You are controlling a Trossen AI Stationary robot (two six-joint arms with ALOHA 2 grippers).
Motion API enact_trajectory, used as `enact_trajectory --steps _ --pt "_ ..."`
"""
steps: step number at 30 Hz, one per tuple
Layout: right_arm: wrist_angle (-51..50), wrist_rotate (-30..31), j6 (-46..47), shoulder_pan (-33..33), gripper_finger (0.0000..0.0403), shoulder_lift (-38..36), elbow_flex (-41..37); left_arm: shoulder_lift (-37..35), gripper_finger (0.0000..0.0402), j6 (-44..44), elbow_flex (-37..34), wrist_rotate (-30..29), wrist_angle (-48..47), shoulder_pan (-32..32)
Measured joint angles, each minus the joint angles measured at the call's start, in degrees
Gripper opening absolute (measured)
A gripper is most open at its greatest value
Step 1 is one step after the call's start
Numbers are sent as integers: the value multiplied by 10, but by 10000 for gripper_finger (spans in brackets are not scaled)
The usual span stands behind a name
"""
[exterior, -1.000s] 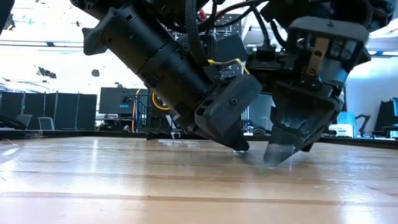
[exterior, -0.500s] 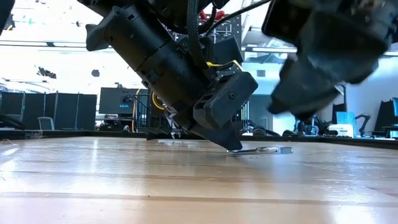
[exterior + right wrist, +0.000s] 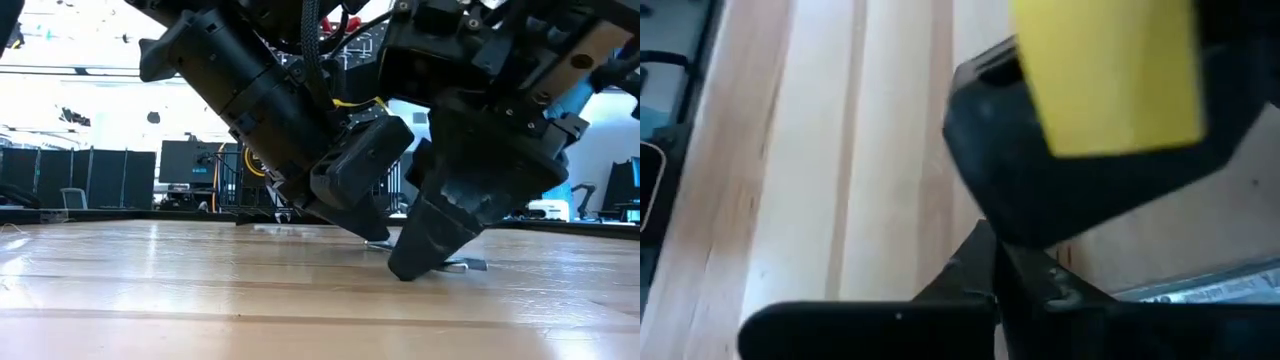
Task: Hang tools onto peg board
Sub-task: Hang the wrench into the pegboard
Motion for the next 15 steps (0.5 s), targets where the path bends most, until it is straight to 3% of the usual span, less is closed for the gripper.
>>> enact_trajectory --steps 15 --pt "-260 21 14 13 11 -64 5 0 0 18 0 -6 -6 -10"
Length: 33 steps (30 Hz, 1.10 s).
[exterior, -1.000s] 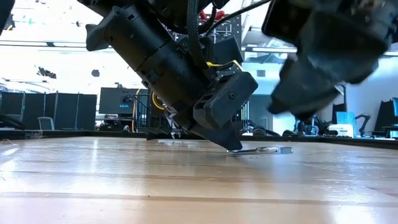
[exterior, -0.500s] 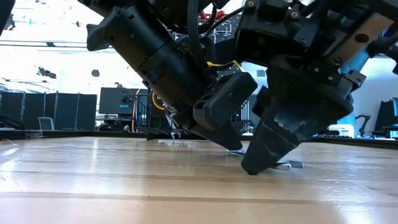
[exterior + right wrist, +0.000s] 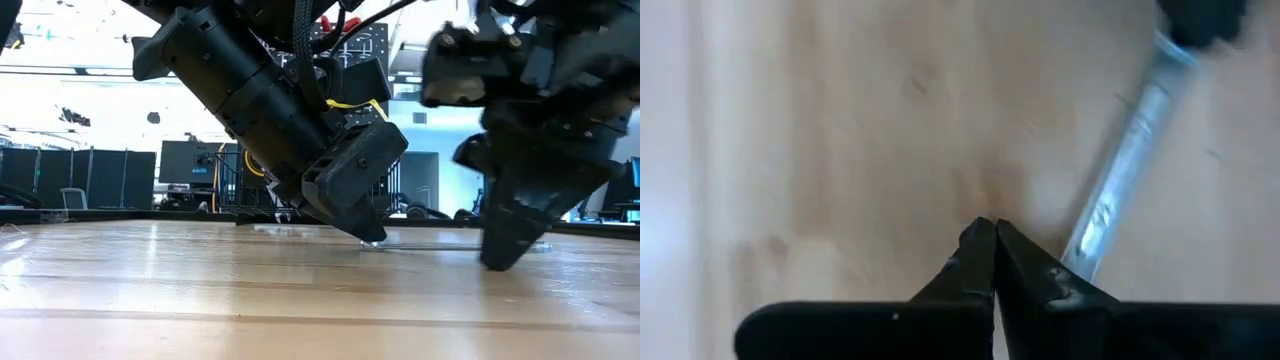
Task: Hang tools onto peg board
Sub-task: Hang the wrench into the pegboard
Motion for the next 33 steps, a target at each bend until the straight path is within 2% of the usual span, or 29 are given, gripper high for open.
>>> enact_trajectory --steps 4,8,11,14,16,19,24,28,33 --pt "-38 22 0 1 12 -31 -2 0 0 0 0 0 1 0" --pt "-51 80 -1 8 18 -64 -2 0 0 2 0 0 1 0" --pt "-53 87 1 3 49 -98 -18 0 0 2 0 0 1 -2" --pt "-17 66 27 -16 102 -141 -70 0 0 2 0 0 1 -2" --pt "37 23 46 -36 145 -165 -120 0 0 2 0 0 1 -2" --pt "148 -74 82 -81 212 -186 -198 0 0 2 0 0 2 -2" --pt "324 -258 148 -170 292 -163 -276 0 0 7 -1 -1 9 -2" --pt "374 -376 161 -218 312 -117 -279 0 0 -3 -1 -1 9 -1" --pt "393 -461 179 -237 309 -61 -263 0 0 -31 -1 2 6 5"
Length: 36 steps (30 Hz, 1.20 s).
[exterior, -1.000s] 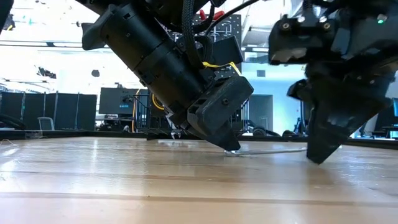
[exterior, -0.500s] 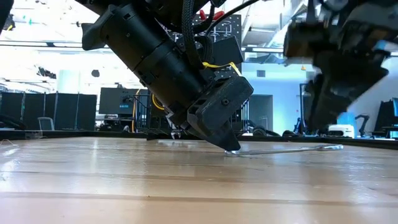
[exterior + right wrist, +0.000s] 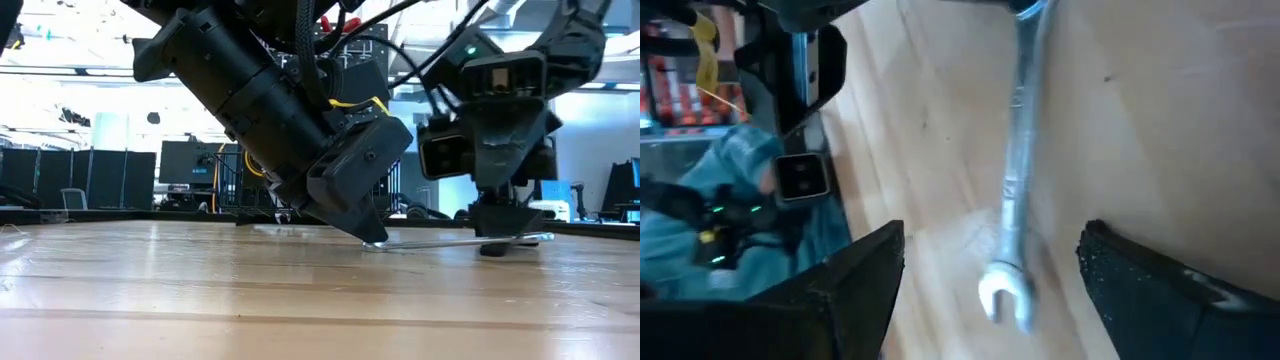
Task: Hang tools onto peg board
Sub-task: Hang the wrench into the pegboard
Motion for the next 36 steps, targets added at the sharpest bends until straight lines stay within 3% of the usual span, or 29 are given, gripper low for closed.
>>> enact_trajectory --steps 11,18,23,32,36 --pt "-16 -28 15 49 305 73 88 0 0 -25 0 -5 -4 5" --pt "-45 33 27 71 270 94 109 0 0 -28 0 -8 -5 4" --pt "-58 89 35 74 211 94 109 0 0 -28 0 -9 -5 4" --pt "-68 179 35 86 56 94 110 0 0 -33 0 -17 -7 1" --pt "-79 189 15 89 32 93 111 0 0 -31 0 -23 -9 -3"
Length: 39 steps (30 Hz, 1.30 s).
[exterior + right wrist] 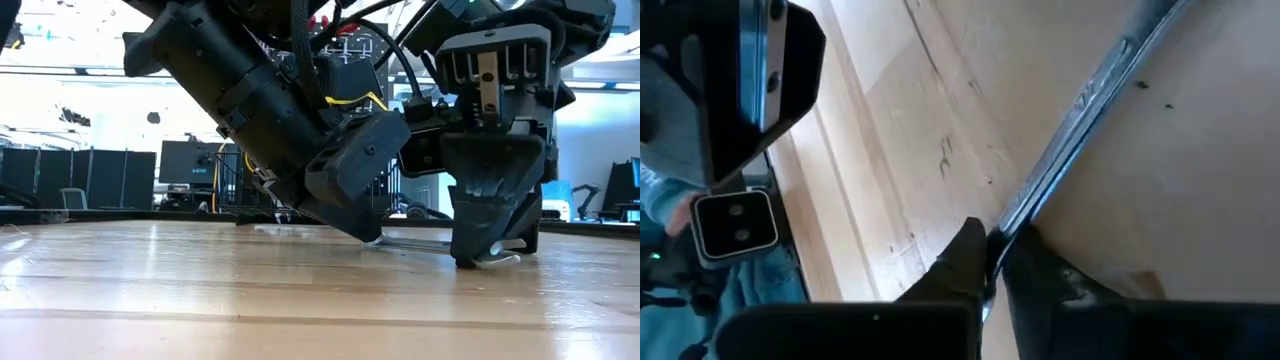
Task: Hang tools onto peg board
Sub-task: Hang the wrench into the pegboard
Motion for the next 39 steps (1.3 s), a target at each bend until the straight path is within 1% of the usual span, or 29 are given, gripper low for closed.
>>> enact_trajectory --steps 5,8,9,12,14,16,18,21,23,24,27,30,34,39 --pt "-11 9 -39 6 32 -16 -2 -23 0 28 -3 -16 -20 -14" --pt "-11 35 -57 12 25 -34 -7 -53 0 59 -4 -42 -27 -31" --pt "-11 51 -62 12 20 -43 -12 -63 0 63 -5 -62 -39 -38" --pt "-17 79 -66 11 14 -75 -32 -98 0 69 -6 -149 -94 -56" --pt "-16 102 -64 11 14 -97 -47 -124 0 40 -5 -206 -148 -66" --pt "-10 126 -62 12 14 -124 -66 -149 0 -10 -5 -245 -224 -79" --pt "-4 161 -63 11 13 -153 -80 -168 0 -70 -4 -273 -296 -92" --pt "10 232 -86 4 11 -192 -85 -184 0 -173 -4 -318 -402 -110" --pt "50 266 -112 -11 11 -219 -83 -185 0 -232 -4 -338 -455 -121" --pt "77 278 -128 -22 11 -231 -82 -184 0 -247 -8 -349 -466 -127" --pt "153 284 -172 -65 11 -250 -81 -185 0 -262 -46 -377 -427 -138" --pt "207 284 -190 -116 11 -263 -79 -184 0 -255 -87 -383 -361 -141" --pt "213 257 -191 -184 11 -255 -57 -185 0 -219 -116 -379 -300 -137" --pt "217 204 -204 -243 11 -217 -11 -185 0 -183 -116 -370 -277 -128"
